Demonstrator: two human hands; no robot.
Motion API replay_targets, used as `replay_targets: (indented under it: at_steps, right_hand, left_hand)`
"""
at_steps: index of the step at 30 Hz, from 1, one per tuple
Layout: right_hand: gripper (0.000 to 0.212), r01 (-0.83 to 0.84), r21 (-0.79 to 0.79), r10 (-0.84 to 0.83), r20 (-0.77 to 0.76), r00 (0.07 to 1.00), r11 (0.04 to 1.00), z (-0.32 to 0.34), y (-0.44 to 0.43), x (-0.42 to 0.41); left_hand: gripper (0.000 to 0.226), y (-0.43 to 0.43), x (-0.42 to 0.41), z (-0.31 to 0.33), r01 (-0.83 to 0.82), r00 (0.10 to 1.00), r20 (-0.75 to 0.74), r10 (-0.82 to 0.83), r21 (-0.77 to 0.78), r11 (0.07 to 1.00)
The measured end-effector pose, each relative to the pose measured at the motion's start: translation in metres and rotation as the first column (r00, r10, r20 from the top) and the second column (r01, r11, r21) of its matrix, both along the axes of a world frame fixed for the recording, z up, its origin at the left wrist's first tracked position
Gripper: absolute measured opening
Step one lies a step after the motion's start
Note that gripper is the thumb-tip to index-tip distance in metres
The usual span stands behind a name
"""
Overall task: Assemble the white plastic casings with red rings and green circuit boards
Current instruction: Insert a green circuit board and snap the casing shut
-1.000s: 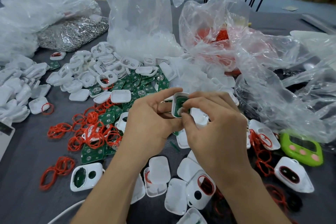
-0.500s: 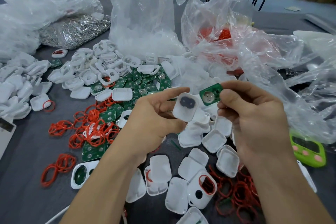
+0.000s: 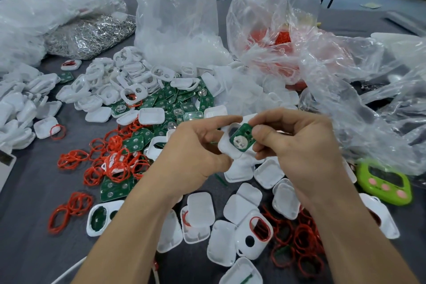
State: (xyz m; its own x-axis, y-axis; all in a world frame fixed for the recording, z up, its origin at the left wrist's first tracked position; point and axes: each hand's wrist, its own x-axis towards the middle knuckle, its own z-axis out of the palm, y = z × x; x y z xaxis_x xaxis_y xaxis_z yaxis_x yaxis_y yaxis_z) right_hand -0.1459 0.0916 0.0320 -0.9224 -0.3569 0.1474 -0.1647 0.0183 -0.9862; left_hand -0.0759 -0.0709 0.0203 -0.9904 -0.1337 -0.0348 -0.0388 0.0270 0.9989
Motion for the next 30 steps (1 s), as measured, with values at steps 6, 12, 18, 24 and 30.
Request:
replay_targets:
  at_steps: [6,12,18,24,30]
  right_hand:
    - [0.035,-0.011,0.063,0.013,-0.019,1.000,0.998,-0.005,-0.002,0.001]
    - [0.029,0.036,0.157,-0.026,-0.063,0.998,0.987,-0.006,-0.002,0.002]
    - [0.023,0.116,0.241,-0.079,-0.159,0.984,0.964,-0.006,-0.003,0.006]
    - [0.019,0.201,0.273,-0.125,-0.272,0.954,0.941,-0.005,-0.006,0.011]
    - [0.018,0.234,0.286,-0.138,-0.319,0.938,0.929,-0.006,-0.006,0.011]
  left_hand:
    - [0.069,-0.004,-0.004,-0.011,0.008,1.000,0.028,-0.008,-0.030,1.000]
    - [0.071,-0.004,-0.004,-0.009,0.024,0.999,0.038,-0.022,-0.059,0.998]
    - [0.070,-0.004,-0.004,-0.009,-0.002,0.998,0.063,0.007,-0.087,0.996]
    - [0.069,-0.003,-0.003,-0.007,-0.014,0.998,0.062,0.018,-0.069,0.998]
    - [0.068,-0.002,0.000,-0.003,0.001,0.997,0.073,0.001,-0.027,1.000]
